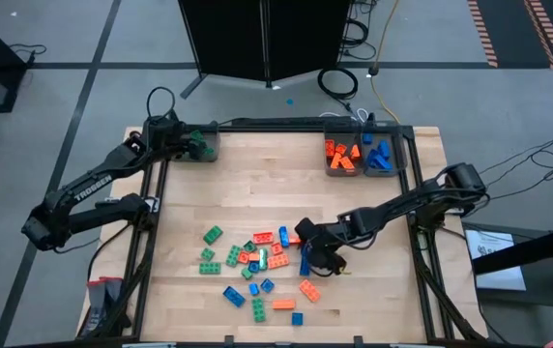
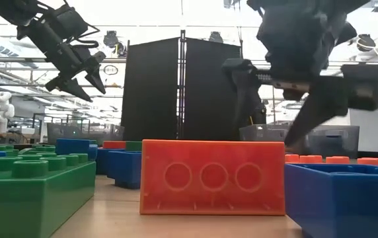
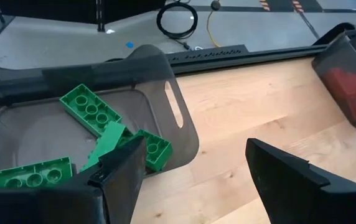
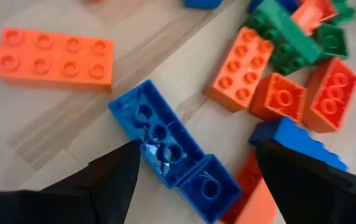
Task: Sort blocks
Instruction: Put the blue game piece into the right black bin
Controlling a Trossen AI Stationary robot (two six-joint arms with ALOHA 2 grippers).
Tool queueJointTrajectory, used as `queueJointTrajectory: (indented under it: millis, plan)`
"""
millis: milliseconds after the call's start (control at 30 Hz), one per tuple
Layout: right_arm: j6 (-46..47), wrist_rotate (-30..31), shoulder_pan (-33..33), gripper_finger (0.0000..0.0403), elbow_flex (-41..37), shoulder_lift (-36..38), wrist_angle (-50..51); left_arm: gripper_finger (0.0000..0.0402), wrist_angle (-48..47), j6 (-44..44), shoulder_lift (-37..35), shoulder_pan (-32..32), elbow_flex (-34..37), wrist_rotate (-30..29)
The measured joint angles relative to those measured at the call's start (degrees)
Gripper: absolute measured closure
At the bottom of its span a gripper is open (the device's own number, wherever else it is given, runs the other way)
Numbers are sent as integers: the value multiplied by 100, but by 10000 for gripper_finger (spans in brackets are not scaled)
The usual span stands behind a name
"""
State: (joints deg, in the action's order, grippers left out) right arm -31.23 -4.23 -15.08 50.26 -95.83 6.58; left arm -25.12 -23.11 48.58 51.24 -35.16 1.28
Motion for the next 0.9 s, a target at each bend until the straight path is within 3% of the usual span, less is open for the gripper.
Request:
queueJointTrajectory:
  millis: [333, 567, 700, 867, 900]
  plan:
    - [-117, -26, -42, 90, 4, -555, -551, 125, 6, 2, 0, -2, 0, 0]
    - [-97, -15, -48, 101, 290, -1031, -263, 125, 4, 0, 0, -1, 0, -2]
    - [-95, 565, -115, 161, 723, -1220, 253, 125, 8, 10, 0, 0, 0, 0]
    - [337, 845, -29, 292, 1363, -1404, 1203, 125, 10, 143, 0, -1, 0, -2]
    - [539, 884, 13, 291, 1449, -1419, 1341, 125, 8, 142, 0, -2, 0, -1]
